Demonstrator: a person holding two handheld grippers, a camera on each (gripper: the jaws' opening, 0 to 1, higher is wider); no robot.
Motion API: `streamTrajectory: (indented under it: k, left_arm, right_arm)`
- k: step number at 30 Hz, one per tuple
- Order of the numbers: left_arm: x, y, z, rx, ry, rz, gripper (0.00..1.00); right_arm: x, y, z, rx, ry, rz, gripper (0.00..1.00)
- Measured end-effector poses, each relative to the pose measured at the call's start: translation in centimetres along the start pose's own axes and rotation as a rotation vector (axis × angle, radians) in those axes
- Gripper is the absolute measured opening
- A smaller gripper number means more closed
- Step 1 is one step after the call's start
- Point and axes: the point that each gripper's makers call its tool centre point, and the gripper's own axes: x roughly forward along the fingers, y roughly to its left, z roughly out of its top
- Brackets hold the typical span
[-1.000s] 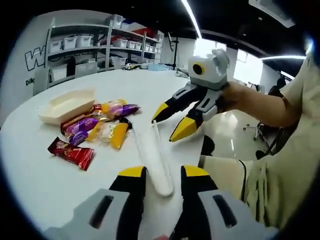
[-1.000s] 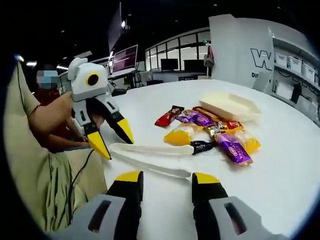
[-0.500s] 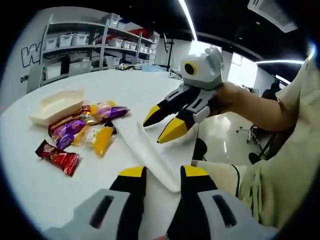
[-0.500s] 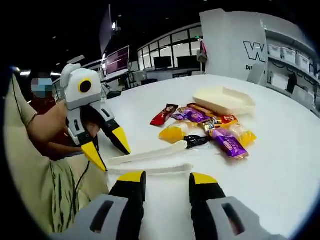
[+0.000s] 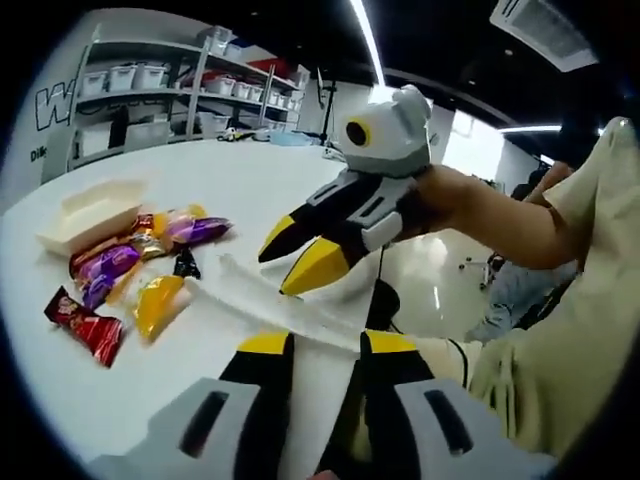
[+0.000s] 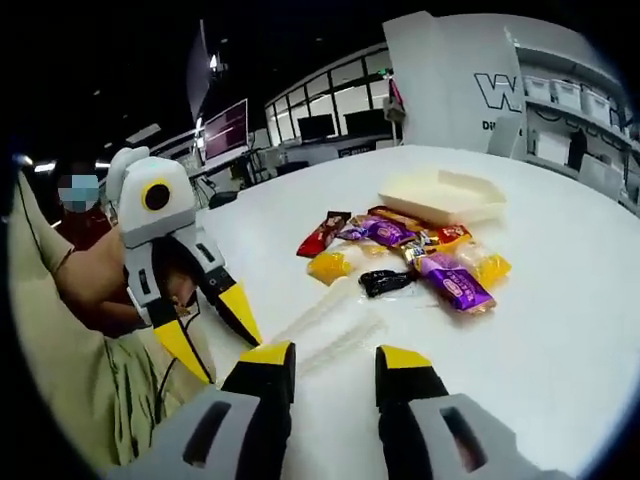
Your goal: Place the target food into the container with the food tongs after gripping and lifting it, then release it inside without dropping or visibly crushing the food.
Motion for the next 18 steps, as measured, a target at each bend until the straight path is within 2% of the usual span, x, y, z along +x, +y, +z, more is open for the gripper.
streamTrajectory:
  k: [9, 18]
  left_arm:
    - [1.0, -1.0, 0.4, 0.006, -0.011, -0.029, 0.28]
    - [0.9, -1.1, 1.1, 0.011, -0.041, -0.033, 0.31]
  right_arm:
    - [0.6, 0.4, 0.6, -0.026, 0.009, 0.009, 0.23]
    - [1.3, 0.5, 0.2, -0.046, 0.045, 0.014, 0.18]
